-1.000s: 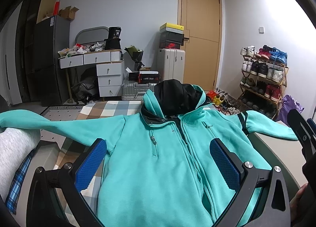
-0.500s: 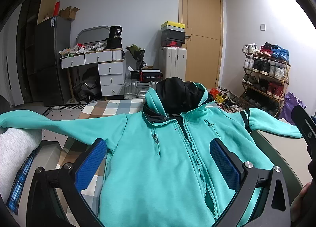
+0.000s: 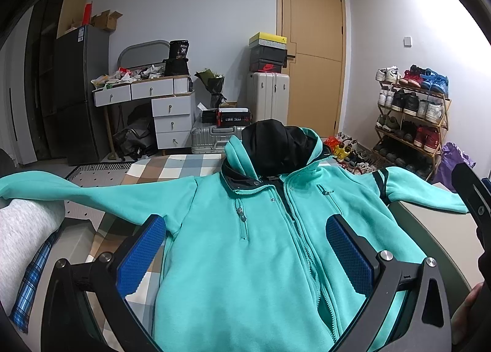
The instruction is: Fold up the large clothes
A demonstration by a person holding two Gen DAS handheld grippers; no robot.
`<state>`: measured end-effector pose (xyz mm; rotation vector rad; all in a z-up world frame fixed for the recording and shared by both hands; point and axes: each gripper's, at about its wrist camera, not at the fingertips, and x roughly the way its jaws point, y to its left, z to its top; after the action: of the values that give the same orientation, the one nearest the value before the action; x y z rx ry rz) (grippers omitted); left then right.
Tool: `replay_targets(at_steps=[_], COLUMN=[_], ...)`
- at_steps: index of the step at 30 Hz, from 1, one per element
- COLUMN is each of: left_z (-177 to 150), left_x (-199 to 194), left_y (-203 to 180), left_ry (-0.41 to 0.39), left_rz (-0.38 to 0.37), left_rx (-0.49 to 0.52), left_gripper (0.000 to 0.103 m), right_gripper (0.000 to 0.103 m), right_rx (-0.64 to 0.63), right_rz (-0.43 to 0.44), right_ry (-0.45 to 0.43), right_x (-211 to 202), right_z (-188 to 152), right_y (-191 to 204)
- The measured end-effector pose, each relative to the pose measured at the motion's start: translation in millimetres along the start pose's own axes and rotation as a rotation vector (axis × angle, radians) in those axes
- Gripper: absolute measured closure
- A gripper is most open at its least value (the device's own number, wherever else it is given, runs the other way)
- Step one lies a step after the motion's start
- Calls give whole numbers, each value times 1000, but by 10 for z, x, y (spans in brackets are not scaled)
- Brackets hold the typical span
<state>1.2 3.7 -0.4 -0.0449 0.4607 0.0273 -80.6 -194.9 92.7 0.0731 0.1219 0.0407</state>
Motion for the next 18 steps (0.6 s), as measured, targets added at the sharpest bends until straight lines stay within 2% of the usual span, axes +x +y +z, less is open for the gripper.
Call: replay_targets(at_steps=[18], left_z=[-40], left_x=[36], left_y=[-46], left_ry=[9], left_rz=[21], left_rx=[16], left_gripper=[1], right_gripper=[0], right_rx=[36], right_rz=[15], right_ry=[50], right_x=[48], right_z=[-13], right_y=[-77])
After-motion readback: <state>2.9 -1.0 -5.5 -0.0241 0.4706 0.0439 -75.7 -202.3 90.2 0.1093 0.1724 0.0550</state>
